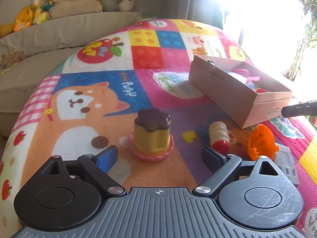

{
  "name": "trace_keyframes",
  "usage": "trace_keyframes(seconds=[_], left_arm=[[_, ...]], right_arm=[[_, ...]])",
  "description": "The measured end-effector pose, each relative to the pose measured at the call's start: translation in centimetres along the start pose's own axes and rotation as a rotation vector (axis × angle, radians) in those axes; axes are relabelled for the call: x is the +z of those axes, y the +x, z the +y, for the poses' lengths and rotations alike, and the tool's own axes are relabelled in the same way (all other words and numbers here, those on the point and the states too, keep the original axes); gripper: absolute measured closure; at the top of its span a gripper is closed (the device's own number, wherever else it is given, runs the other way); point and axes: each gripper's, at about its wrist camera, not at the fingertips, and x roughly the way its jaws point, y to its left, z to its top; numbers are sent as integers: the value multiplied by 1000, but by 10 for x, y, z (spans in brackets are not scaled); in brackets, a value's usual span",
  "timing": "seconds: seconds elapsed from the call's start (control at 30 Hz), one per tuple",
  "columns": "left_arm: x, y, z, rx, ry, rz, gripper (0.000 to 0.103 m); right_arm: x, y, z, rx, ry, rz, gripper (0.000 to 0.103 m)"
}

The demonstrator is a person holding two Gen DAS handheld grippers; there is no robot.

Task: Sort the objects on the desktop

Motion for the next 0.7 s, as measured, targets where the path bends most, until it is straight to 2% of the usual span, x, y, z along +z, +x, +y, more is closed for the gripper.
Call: trace_keyframes(seconds=[0.07,0.1,0.2,0.27,0.33,0.4,0.5,0.63,0.7], left_arm=[[-1,-1,-5,27,23,-6,7],[-1,-1,-7,41,25,-8,7],[-1,-1,-4,68,2,-5,6],[0,-1,-1,77,-18,-3,6],[0,-2,-1,80,-20,-4,6],[-1,-3,-4,84,-1,-12,6],[-3,-9,-12,85,40,-43,3],[-5,-11,-20,99,85,-63,3],[-5,-11,-22,101,91,-62,3]], right_arm=[[-6,-3,-12,-15,41,-26,58],[-8,-5,-18,-31,55,-49,53],[-9,-15,-42,-139,134,-169,18],[-6,-15,-63,-154,216,-211,13],[-1,-8,-90,-134,337,-234,1],[3,6,-111,-99,441,-243,0],[12,29,-123,-45,505,-210,0],[20,45,-106,33,500,-196,0],[21,46,-88,4,476,-208,0]])
